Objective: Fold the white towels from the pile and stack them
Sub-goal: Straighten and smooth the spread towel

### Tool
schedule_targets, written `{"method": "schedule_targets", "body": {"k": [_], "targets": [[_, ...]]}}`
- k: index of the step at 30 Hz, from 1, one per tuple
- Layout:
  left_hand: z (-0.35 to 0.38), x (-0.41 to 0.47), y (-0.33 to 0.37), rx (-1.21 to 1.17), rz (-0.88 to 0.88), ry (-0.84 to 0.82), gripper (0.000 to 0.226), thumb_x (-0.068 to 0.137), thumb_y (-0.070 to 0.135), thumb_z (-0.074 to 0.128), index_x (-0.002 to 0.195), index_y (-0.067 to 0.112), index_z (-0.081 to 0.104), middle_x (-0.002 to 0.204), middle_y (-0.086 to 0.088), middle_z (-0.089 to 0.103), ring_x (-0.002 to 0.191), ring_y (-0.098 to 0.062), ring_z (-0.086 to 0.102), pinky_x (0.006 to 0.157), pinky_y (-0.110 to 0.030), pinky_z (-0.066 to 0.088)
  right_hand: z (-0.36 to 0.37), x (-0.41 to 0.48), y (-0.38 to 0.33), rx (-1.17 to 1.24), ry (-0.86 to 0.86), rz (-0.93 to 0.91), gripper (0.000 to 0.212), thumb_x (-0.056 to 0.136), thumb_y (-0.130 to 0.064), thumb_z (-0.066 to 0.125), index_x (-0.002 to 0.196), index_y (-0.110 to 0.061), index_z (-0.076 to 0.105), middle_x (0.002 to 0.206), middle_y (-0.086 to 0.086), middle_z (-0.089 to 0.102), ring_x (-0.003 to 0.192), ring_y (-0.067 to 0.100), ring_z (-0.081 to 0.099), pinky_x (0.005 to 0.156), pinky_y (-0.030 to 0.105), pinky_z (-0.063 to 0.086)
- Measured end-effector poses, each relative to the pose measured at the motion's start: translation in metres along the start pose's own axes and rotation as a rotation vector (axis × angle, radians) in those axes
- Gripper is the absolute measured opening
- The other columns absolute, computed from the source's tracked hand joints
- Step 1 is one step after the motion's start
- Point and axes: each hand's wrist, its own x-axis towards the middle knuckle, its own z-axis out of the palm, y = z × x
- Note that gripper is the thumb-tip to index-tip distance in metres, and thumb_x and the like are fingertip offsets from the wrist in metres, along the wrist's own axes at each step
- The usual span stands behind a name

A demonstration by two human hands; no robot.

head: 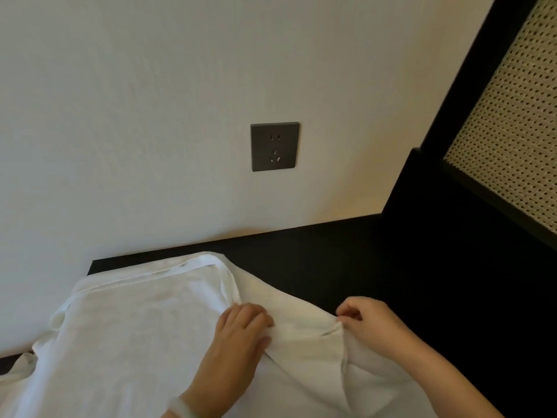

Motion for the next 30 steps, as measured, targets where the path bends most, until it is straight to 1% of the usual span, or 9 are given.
{"method": "schedule_targets", "body": {"k": [4, 7, 11, 15, 17, 19, 22, 26, 30], "targets": [[-0.005, -0.004, 0.004, -0.067, -0.096, 0.019, 0.016, 0.097, 0.050, 0.036, 0.112, 0.050, 0.043, 0.120, 0.035, 0.028, 0.119, 0.007, 0.031, 0.111, -0.011, 0.012, -0.009, -0.010, -0.025, 0.168, -0.228, -0.136, 0.013, 0.088, -0.053, 0.064, 0.098, -0.049, 0.060, 0.108, -0.021, 0.053, 0.099, 0.000, 0.056, 0.087, 0.022, 0.050], [-0.013, 0.001, 0.009, -0.092, -0.132, 0.040, 0.022, 0.092, 0.056, 0.025, 0.108, 0.051, 0.040, 0.115, 0.034, 0.033, 0.111, 0.007, 0.033, 0.111, -0.014, 0.016, -0.014, -0.020, -0.036, -0.018, -0.427, -0.142, 0.055, 0.067, -0.068, 0.072, 0.115, -0.049, 0.053, 0.117, -0.028, 0.042, 0.111, 0.001, 0.046, 0.097, 0.028, 0.043], [-0.020, 0.016, 0.019, -0.092, -0.116, 0.148, 0.018, 0.098, 0.044, 0.041, 0.114, 0.044, 0.048, 0.122, 0.026, 0.040, 0.115, 0.002, 0.036, 0.115, -0.022, 0.024, -0.018, -0.015, -0.043, -0.121, -0.169, -0.178, 0.012, 0.085, -0.038, 0.069, 0.081, -0.035, 0.059, 0.097, -0.013, 0.056, 0.090, 0.005, 0.057, 0.084, 0.029, 0.051], [-0.023, 0.029, 0.022, -0.007, -0.066, 0.265, 0.037, 0.088, 0.040, 0.058, 0.123, 0.028, 0.059, 0.128, 0.003, 0.056, 0.118, -0.020, 0.053, 0.102, -0.039, 0.041, -0.079, 0.042, -0.034, -0.047, 0.093, -0.061, 0.015, 0.084, -0.030, 0.073, 0.070, -0.026, 0.067, 0.072, -0.006, 0.066, 0.072, 0.008, 0.064, 0.070, 0.032, 0.054], [-0.019, 0.039, 0.016, 0.089, 0.018, 0.110, 0.045, 0.093, 0.049, 0.045, 0.134, 0.031, 0.052, 0.138, 0.006, 0.051, 0.128, -0.021, 0.050, 0.108, -0.038, 0.032, -0.117, 0.081, -0.030, -0.108, 0.151, -0.067, 0.015, 0.081, -0.032, 0.078, 0.071, -0.026, 0.068, 0.073, -0.011, 0.065, 0.074, 0.008, 0.063, 0.072, 0.030, 0.053], [-0.012, 0.052, 0.003, 0.233, 0.046, -0.067, 0.060, 0.095, 0.059, 0.015, 0.148, 0.037, 0.034, 0.158, 0.009, 0.027, 0.147, -0.022, 0.026, 0.117, -0.043, 0.016, -0.142, 0.119, -0.030, -0.160, 0.185, -0.072, 0.015, 0.080, -0.032, 0.080, 0.075, -0.028, 0.066, 0.076, -0.010, 0.063, 0.072, 0.009, 0.060, 0.072, 0.030, 0.053], [-0.002, 0.075, -0.021, 0.339, 0.016, -0.171, 0.094, 0.078, 0.073, -0.023, 0.152, 0.040, 0.023, 0.162, 0.003, 0.010, 0.149, -0.033, 0.011, 0.114, -0.061, 0.016, -0.152, 0.168, -0.032, 0.033, 0.202, 0.013, 0.019, 0.081, -0.013, 0.080, 0.073, -0.017, 0.063, 0.068, 0.003, 0.067, 0.056, 0.014, 0.067, 0.060, 0.030, 0.058], [0.013, 0.101, -0.048, 0.308, -0.087, -0.184, 0.096, 0.058, 0.080, -0.036, 0.146, 0.047, -0.014, 0.156, 0.008, -0.023, 0.147, -0.028, -0.020, 0.113, -0.067, 0.001, -0.136, 0.207, -0.022, 0.159, 0.274, 0.139, 0.019, 0.075, 0.001, 0.079, 0.085, -0.004, 0.064, 0.089, 0.017, 0.069, 0.081, 0.029, 0.069, 0.074, 0.036, 0.058], [0.003, 0.106, -0.043, 0.340, -0.102, -0.179, 0.086, 0.085, 0.074, -0.009, 0.150, 0.033, 0.030, 0.159, -0.003, 0.026, 0.145, -0.037, 0.024, 0.104, -0.072, 0.026, -0.104, 0.215, 0.003, 0.130, 0.204, 0.175, 0.022, 0.080, -0.006, 0.077, 0.095, -0.003, 0.062, 0.087, 0.008, 0.060, 0.088, 0.026, 0.061, 0.071, 0.029, 0.048]]}}
